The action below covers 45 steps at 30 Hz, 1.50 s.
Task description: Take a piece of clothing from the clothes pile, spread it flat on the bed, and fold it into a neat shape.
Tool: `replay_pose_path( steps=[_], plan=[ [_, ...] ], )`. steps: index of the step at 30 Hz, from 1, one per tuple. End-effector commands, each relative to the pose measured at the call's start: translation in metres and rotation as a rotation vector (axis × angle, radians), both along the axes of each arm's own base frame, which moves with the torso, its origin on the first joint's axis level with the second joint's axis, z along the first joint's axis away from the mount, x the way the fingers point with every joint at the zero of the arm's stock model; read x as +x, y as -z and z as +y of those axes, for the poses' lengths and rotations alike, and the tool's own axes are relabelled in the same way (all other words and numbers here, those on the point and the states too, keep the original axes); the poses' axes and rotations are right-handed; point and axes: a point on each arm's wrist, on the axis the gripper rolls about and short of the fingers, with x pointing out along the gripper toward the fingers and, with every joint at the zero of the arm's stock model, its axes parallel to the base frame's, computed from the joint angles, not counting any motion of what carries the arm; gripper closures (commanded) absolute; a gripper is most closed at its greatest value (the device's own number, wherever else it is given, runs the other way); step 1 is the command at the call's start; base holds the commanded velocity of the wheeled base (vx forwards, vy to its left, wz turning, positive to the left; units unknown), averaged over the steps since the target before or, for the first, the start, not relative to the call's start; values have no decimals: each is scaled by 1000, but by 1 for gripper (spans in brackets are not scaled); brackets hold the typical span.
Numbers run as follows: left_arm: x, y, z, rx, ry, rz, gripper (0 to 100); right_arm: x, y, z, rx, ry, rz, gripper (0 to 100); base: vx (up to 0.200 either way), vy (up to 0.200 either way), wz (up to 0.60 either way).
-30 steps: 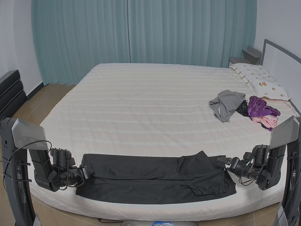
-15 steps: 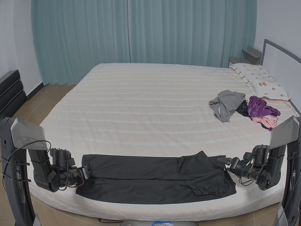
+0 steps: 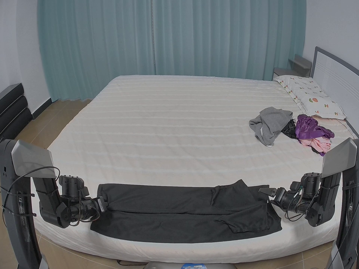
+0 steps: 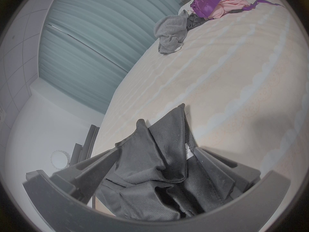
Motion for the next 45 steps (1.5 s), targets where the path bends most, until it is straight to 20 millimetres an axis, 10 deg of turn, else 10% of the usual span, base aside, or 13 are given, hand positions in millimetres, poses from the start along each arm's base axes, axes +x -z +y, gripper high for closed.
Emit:
replay_pose_path(
  steps=[1, 23, 45],
  plan=[
    [1, 0, 0, -2, -1, -2, 100, 0, 0, 0, 0, -1, -1, 0, 0, 0, 0],
    [18, -8, -2, -65, -53, -53, 100, 1, 0, 0, 5, 2, -1, 0, -55, 0, 0],
    [7, -54, -25, -93, -42, -150, 100, 0, 1, 2, 5, -4, 3, 0, 0, -200, 0]
  ],
)
